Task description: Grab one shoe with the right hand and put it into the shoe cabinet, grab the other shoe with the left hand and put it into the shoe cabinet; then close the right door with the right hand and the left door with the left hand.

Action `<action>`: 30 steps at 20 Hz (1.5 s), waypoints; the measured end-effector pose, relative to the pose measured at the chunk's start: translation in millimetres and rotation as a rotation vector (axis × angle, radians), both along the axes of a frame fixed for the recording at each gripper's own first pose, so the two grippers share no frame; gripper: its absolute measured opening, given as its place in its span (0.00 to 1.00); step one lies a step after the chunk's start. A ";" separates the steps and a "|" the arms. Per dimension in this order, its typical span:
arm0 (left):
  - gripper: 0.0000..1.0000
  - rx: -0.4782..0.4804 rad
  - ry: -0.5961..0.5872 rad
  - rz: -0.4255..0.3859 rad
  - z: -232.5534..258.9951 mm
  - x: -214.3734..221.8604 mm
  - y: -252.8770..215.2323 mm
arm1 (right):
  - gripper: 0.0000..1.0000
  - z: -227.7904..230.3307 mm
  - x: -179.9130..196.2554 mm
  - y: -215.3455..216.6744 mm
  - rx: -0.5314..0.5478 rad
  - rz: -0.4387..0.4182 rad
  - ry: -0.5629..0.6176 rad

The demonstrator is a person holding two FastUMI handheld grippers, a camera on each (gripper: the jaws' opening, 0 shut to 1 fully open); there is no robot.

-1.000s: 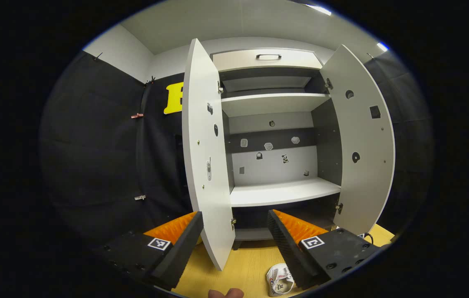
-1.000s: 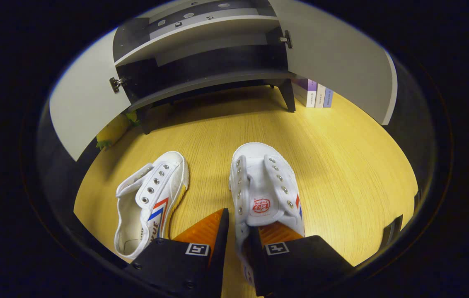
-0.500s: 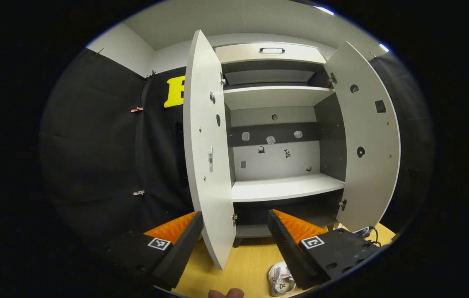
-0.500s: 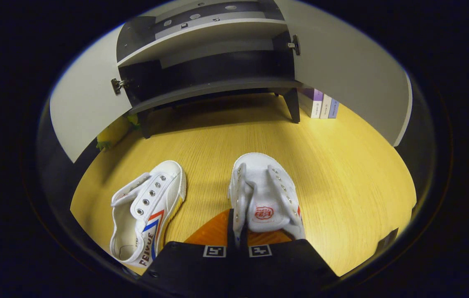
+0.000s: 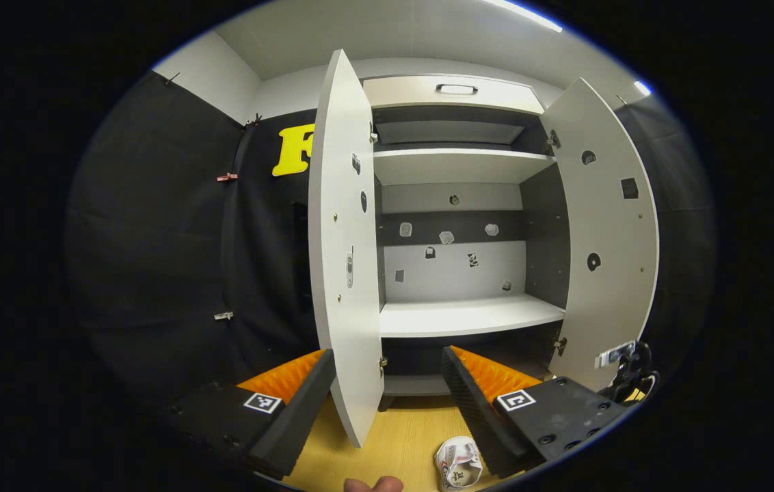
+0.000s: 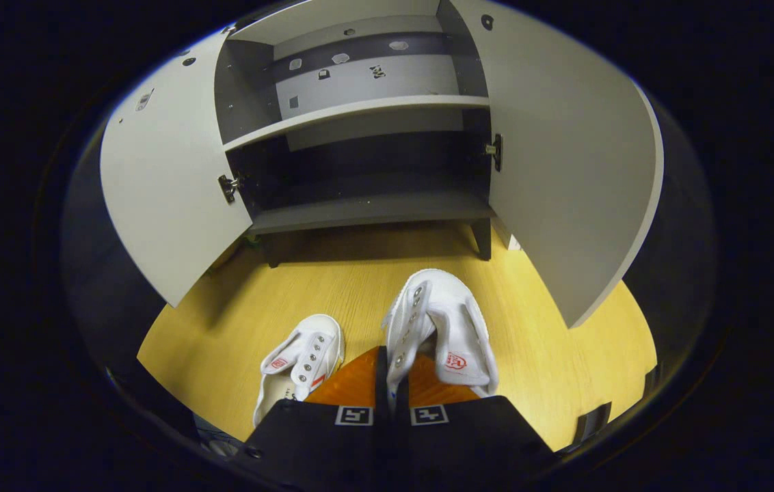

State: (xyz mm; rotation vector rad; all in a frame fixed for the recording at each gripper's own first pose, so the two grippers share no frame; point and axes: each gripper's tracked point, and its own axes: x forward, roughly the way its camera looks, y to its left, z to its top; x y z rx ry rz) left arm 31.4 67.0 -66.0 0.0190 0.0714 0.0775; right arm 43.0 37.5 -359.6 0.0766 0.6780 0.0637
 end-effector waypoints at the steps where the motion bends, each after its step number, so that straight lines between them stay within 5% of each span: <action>1: 0.98 -0.009 0.000 -0.001 0.2 -1.2 1.1 | 0.05 16.6 2.8 4.0 0.007 -0.002 -0.012; 10: 0.98 -0.036 -0.007 -0.019 1.8 -3.4 7.2 | 0.05 182.4 56.7 42.3 0.038 0.018 -0.217; 19: 0.98 -0.044 -0.020 -0.054 5.3 -9.6 -1.3 | 0.05 272.0 190.7 46.5 -0.021 0.004 -0.325; 30: 0.98 -0.041 -0.009 -0.020 -2.5 -1.2 -2.2 | 0.05 251.8 352.2 23.8 -0.217 0.055 -0.223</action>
